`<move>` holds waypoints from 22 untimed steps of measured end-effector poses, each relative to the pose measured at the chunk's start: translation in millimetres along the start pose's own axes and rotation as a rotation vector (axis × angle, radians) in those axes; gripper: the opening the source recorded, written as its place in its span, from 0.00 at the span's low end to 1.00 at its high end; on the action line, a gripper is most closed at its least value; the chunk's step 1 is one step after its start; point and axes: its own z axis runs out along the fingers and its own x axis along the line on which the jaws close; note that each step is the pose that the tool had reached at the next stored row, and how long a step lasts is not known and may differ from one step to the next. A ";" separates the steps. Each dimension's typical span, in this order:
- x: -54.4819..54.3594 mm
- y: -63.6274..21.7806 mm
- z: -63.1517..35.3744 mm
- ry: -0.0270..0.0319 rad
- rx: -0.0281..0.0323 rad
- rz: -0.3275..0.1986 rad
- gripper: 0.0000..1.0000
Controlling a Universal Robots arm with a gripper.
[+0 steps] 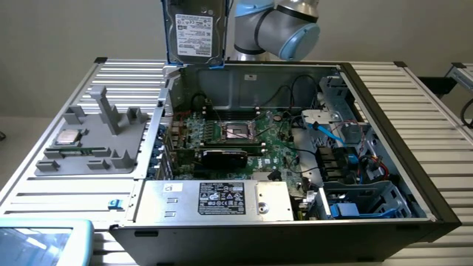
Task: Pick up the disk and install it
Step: 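Pick up the disk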
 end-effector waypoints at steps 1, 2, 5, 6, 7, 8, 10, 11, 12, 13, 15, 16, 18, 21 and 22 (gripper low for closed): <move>-0.8 3.7 0.1 0.0000 0.0005 0.000 0.37; -1.6 7.5 0.3 0.0000 0.0010 0.000 0.37; -4.0 18.2 0.6 0.0000 0.0024 0.000 0.37; -4.8 21.5 0.7 -0.0001 0.0029 0.000 0.37; -5.5 24.6 0.8 0.0000 0.0032 0.000 0.37; -6.3 27.8 0.9 0.0000 0.0035 0.000 0.37; -7.9 34.1 1.1 -0.0001 0.0043 0.000 0.37; -8.6 36.6 1.1 -0.0001 0.0047 0.000 0.37; -9.2 38.8 1.1 -0.0002 0.0051 0.000 0.37; -9.8 40.8 1.2 -0.0001 0.0054 0.000 0.37; -10.9 44.6 1.4 0.0000 0.0058 0.000 0.37; -11.5 46.6 1.4 -0.0001 0.0059 0.000 0.37; -12.8 50.4 1.6 0.0000 0.0064 0.000 0.37; -15.3 57.3 1.7 0.0000 0.0079 0.000 0.37; -16.5 60.1 1.6 0.0000 0.0089 0.000 0.37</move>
